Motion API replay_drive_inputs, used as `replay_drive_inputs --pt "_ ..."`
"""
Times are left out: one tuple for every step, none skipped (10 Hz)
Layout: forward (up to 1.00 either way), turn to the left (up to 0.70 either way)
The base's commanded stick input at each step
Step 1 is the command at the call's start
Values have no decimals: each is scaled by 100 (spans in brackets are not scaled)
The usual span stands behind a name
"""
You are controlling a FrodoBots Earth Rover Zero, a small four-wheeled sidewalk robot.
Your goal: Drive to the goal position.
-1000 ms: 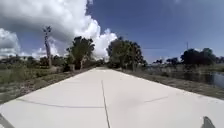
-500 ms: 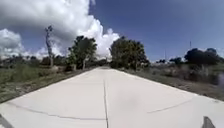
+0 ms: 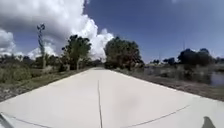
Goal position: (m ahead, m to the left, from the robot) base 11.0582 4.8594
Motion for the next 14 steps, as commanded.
replay_drive_inputs --pt "70 0" --pt "70 0" --pt "70 0" --pt "70 0" --pt "70 0" --pt "70 5" --pt "70 22" --pt "70 35" --pt "70 35" --pt "70 35" --pt "70 35" --pt "70 26" --pt "70 0" --pt "70 0"
